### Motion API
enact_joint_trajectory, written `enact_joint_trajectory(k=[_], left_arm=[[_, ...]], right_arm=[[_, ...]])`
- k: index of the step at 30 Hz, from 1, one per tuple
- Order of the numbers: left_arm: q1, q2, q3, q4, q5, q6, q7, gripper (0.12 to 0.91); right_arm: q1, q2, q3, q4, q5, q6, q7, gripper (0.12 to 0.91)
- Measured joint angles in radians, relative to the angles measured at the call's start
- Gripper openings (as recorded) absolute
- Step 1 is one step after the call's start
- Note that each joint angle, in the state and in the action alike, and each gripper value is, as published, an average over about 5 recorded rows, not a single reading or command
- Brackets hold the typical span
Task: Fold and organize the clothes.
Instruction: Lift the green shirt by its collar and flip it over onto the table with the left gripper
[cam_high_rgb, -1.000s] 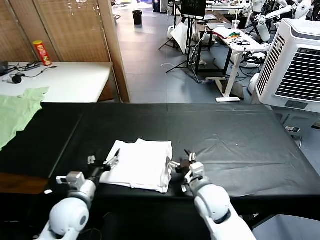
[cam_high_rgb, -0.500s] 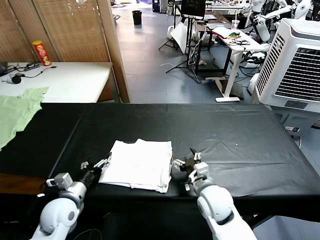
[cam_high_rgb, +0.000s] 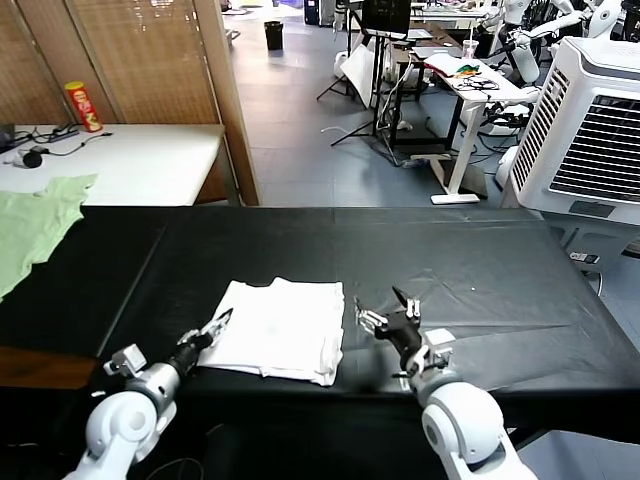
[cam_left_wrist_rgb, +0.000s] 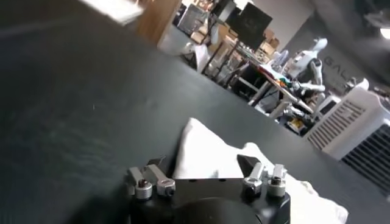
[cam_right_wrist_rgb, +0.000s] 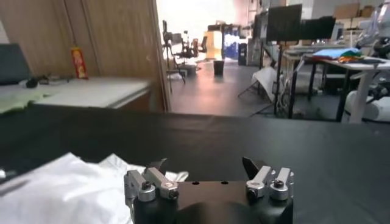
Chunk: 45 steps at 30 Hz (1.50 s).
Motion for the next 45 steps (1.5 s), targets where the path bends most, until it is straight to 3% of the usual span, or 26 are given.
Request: enact_joint_trajectory(k=[5, 8, 11, 18, 24, 34, 40, 45], left_arm=[[-0.006, 0.003, -0.002, 0.012, -0.048, 0.008, -0.001, 0.211], [-0.007, 0.003, 0.000, 0.003, -0.030, 0.007, -0.011, 0.145], [-0.002, 0.008, 0.003, -0.015, 0.043, -0.004, -0.026, 0.151], [0.031, 0.062, -0.020, -0.074, 0.316, -0.035, -0.052, 0.146], [0.071, 0.154, -0.085, -0.121, 0.480, -0.046, -0.059, 0.146], [0.140, 0.335, -0.229, -0.212, 0.671, -0.066, -0.077, 0.146], [0.172, 0.315, -0.216, -0.327, 0.742, -0.054, -0.118, 0.146], [0.171, 0.227, -0.109, -0.400, 0.766, -0.048, -0.144, 0.146]], right_arm=[[-0.020, 0.004, 0.013, 0.020, -0.004, 0.004, -0.001, 0.798], [-0.031, 0.008, 0.021, 0.027, -0.014, 0.005, -0.001, 0.798], [-0.040, 0.011, 0.030, 0.030, -0.034, 0.005, 0.000, 0.798], [-0.059, 0.013, 0.052, 0.019, -0.072, 0.007, 0.002, 0.798], [-0.059, 0.020, 0.043, 0.011, -0.106, 0.007, 0.002, 0.798], [-0.067, 0.028, 0.035, 0.006, -0.111, 0.011, 0.002, 0.798], [-0.088, 0.036, 0.037, 0.004, -0.124, 0.014, 0.000, 0.798], [-0.111, 0.039, 0.041, 0.003, -0.128, 0.018, -0.001, 0.798]])
